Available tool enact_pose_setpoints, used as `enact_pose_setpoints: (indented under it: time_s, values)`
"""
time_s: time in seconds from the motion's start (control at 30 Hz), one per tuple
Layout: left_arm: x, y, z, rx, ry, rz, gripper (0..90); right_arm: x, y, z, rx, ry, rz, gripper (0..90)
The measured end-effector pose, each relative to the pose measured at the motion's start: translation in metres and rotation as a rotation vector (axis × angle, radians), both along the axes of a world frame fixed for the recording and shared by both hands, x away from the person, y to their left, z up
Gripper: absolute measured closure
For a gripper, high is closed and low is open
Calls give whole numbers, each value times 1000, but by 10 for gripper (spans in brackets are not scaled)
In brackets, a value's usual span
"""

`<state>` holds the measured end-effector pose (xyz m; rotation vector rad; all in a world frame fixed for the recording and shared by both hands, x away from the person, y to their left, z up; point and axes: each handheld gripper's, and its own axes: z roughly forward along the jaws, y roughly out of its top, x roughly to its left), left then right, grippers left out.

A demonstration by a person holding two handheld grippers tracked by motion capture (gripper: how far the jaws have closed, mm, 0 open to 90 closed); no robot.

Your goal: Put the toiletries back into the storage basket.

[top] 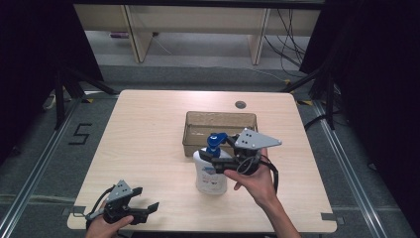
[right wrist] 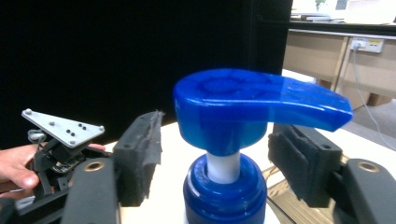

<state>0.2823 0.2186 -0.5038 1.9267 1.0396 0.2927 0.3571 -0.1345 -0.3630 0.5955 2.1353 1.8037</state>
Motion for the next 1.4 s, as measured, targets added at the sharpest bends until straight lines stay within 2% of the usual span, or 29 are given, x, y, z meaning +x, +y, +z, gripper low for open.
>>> enact_pose_setpoints:
  time_s: [0.03, 0.07, 0.1, 0.13, 0.17, 0.2, 0.3, 0.37, 0.43, 0.47, 0.67, 0.73, 0.83, 0.93, 1.0, 1.07, 1.1, 1.17, 1.27, 1.4]
  values:
    - [0, 0, -1, -7, -2, 4, 147, -1, 0, 0, 6, 13, 12, 399]
    - [-1, 1, 0, 6, 4, 6, 147, -1, 0, 1, 6, 17, 9, 409]
    - [-1, 2, -2, -7, -1, 1, 147, -1, 0, 2, 3, 4, -3, 440]
    - [-2, 2, -1, -6, 6, 14, 147, -1, 0, 2, 16, 11, 13, 460]
    - [-1, 3, -2, -13, 8, 9, 147, -3, 0, 3, 10, 8, 4, 483]
    - [-2, 3, -1, -14, 6, 13, 147, -2, 0, 4, 11, -17, 10, 532]
    - [-1, 2, -2, -15, 2, 3, 147, -3, -2, 5, 15, -4, 10, 591]
    - [-2, 2, -2, -5, 0, -3, 147, -3, -3, 5, 11, -1, 2, 597]
    - [-2, 2, -1, -13, -1, 4, 147, -3, -3, 5, 7, -27, -1, 600]
    - [-3, 2, 0, 1, 3, 8, 147, -3, -3, 4, 8, -34, -6, 601]
    - [-2, 1, -2, -14, -1, 1, 147, -6, -2, 4, 6, -16, -30, 606]
    - [-2, 2, -1, -4, -1, -4, 147, -6, -2, 4, 9, -26, -23, 607]
    - [-2, 2, -2, -12, -3, 6, 147, -6, -4, 5, -23, -54, -23, 608]
    - [-2, 2, -2, -12, -2, 8, 147, -7, -2, 4, -21, -40, -26, 612]
    - [-2, 2, -2, -7, -4, 2, 147, -7, -2, 4, -34, -61, -43, 619]
    - [-2, 3, -2, -12, -1, 2, 147, -7, -1, 5, -36, -52, -51, 619]
    - [-1, 3, -2, -8, -1, 2, 148, -8, -1, 5, -28, -29, -49, 618]
    - [-2, 3, -2, -5, -1, 16, 147, -8, 0, 6, -12, -13, -50, 616]
    - [-1, 3, -2, -9, 2, 6, 148, -5, -1, 6, -14, -31, -58, 616]
    - [-1, 3, -2, -8, 1, -1, 147, -5, 0, 6, -6, -29, -63, 616]
